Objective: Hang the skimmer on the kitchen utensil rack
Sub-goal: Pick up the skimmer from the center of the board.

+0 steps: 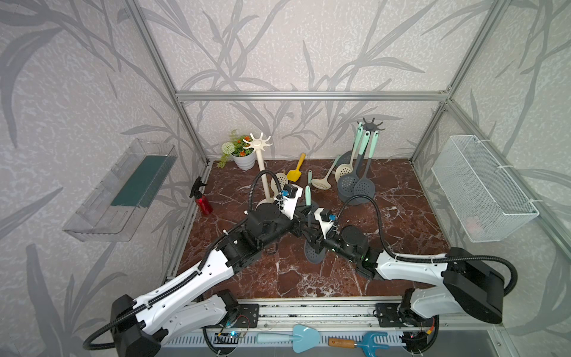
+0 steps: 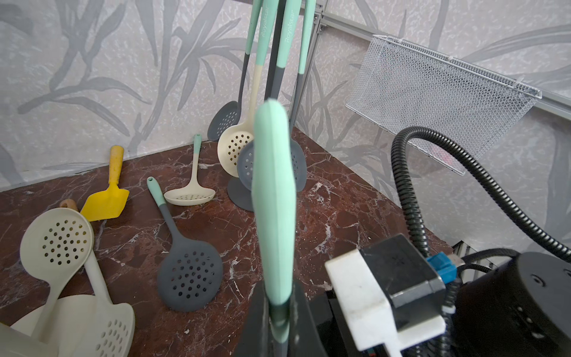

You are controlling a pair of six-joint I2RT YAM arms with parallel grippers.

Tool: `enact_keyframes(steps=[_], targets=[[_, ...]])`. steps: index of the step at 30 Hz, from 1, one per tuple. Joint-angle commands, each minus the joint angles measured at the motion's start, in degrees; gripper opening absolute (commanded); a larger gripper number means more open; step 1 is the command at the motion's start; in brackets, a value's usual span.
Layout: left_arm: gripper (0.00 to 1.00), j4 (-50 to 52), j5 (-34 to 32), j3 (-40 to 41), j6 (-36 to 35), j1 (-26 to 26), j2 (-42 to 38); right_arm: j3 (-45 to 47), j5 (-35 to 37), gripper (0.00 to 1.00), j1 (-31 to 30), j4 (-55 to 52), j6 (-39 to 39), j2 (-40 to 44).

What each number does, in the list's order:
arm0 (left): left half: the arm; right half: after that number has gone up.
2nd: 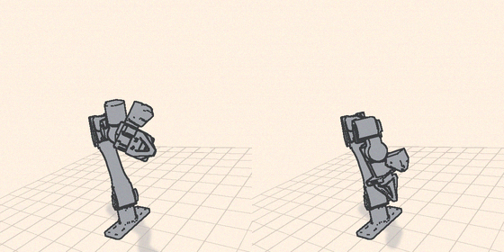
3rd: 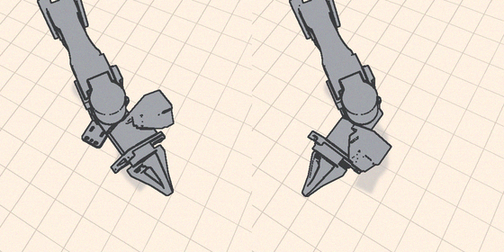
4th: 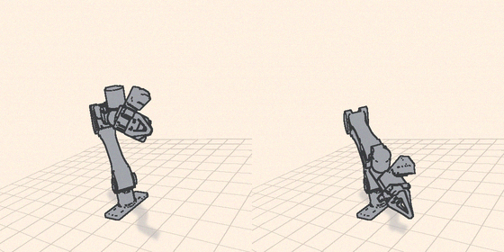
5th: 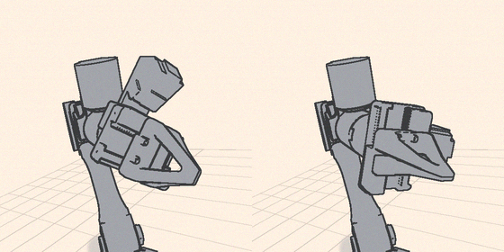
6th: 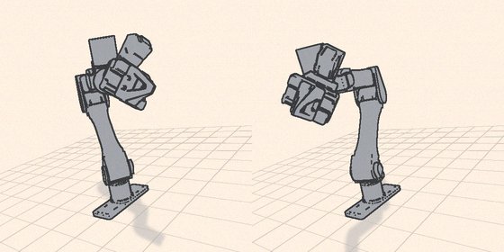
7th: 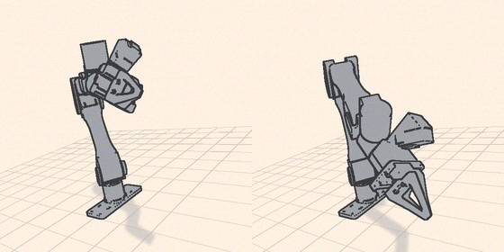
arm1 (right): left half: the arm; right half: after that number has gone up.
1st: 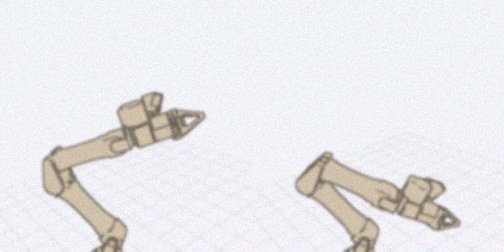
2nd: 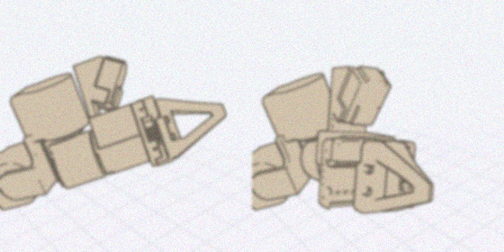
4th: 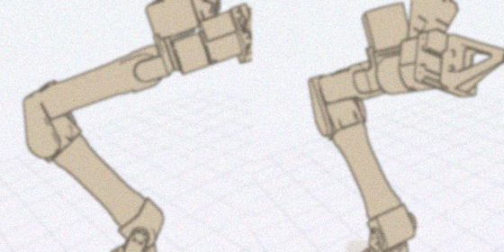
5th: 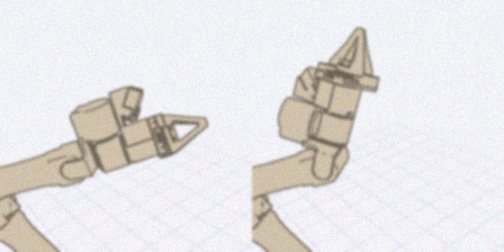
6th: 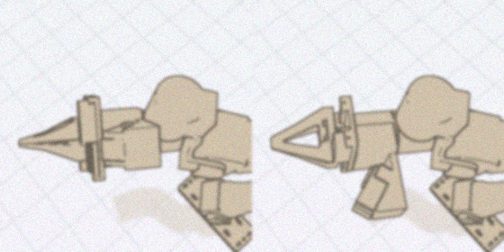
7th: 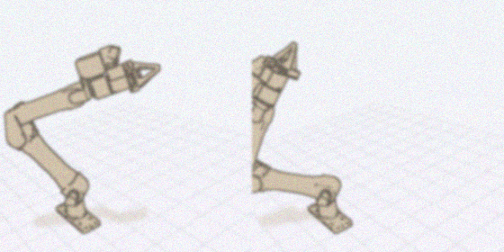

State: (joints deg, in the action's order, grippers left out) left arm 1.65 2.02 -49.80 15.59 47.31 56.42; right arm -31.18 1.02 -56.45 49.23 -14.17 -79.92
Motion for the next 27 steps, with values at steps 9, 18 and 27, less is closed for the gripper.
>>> enact_keyframes(steps=[9, 18, 27], targets=[[0.0, 0.4, -2.3, -2.1, 2.8, 0.2, -0.9, -4.0, 4.1, 0.31, -1.0, -5.9, 0.7, -0.9], [0.0, 1.2, -3.9, -2.6, 3.8, 0.3, -1.3, -6.4, 6.1, 0.08, -1.0, -11.8, 1.2, 0.6], [0.3, 7.4, -5.8, -6.3, 2.8, 0.2, -1.3, -6.9, 10.7, 0.0, -0.8, -20.7, 4.3, 6.6]])
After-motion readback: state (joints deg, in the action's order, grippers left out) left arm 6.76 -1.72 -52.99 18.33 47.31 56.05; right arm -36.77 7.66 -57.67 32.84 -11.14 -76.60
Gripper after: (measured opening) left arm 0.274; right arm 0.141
